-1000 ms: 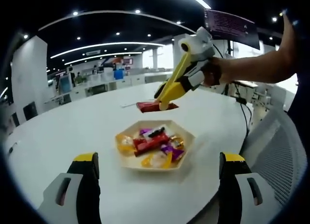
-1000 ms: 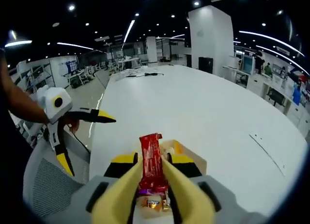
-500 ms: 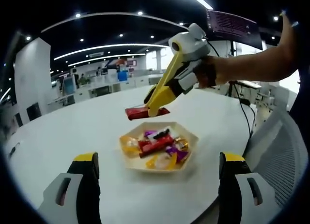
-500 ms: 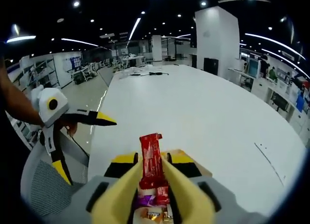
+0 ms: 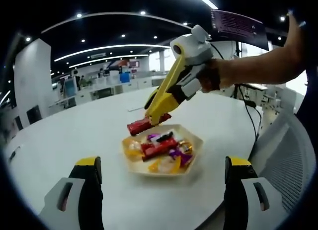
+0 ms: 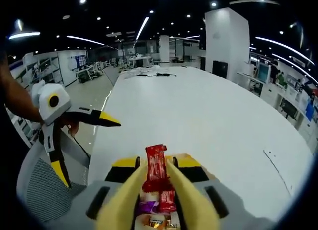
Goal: Place the target food into the container with the food tongs after gripping and lifting it, then release it inside without dropping or visibly crushing the food.
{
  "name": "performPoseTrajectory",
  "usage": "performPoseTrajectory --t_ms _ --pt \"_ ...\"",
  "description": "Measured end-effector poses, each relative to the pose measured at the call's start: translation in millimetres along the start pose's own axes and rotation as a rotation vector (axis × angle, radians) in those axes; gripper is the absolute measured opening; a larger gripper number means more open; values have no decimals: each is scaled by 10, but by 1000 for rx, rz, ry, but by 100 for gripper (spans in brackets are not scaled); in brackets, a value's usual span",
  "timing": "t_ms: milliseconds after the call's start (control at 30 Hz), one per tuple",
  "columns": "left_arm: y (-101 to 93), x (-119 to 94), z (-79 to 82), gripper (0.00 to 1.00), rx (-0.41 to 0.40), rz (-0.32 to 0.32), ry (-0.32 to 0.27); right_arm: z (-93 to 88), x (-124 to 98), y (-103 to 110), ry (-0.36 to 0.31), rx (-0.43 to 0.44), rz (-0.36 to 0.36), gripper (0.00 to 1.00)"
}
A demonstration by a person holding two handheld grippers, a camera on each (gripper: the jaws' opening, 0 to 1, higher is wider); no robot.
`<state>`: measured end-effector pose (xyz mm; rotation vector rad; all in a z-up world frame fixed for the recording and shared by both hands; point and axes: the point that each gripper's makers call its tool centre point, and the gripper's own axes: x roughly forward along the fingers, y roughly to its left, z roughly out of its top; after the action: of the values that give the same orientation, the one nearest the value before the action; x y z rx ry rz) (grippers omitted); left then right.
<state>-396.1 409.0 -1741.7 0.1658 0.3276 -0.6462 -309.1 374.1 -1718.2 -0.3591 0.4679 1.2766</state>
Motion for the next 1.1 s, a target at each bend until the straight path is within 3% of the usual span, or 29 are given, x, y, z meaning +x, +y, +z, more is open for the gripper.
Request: performPoseTrajectory --t_ms 433,500,567,633,667,767,900,1033,1100 --pt "-19 2 -10 100 -3 -9 2 116 -154 -52 -62 2 -16 28" --pt "-12 3 -9 100 -6 -9 0 203 -208 -56 -110 -16 -21 28" --pt "-1 -4 4 100 -17 -6 -5 339 -308 -129 -185 -83 -76 28" --pt "4 -9 9 100 -24 -4 -8 411 -395 -113 -238 1 -47 27" --pt "4 -9 8 100 -24 -4 -8 437 -435 -161 -253 -8 -71 27" --pt "-6 -6 5 100 -26 -12 -6 461 -556 -187 -261 -44 -95 27" --pt "-28 -18 44 100 -29 -25 -19 399 -759 -221 -266 -32 -110 28" --pt "-41 -31 56 100 -135 -92 -14 296 -952 -170 -267 -39 -94 28" --pt "18 -28 115 99 -117 -94 -13 269 -1027 -139 -283 -27 -85 28"
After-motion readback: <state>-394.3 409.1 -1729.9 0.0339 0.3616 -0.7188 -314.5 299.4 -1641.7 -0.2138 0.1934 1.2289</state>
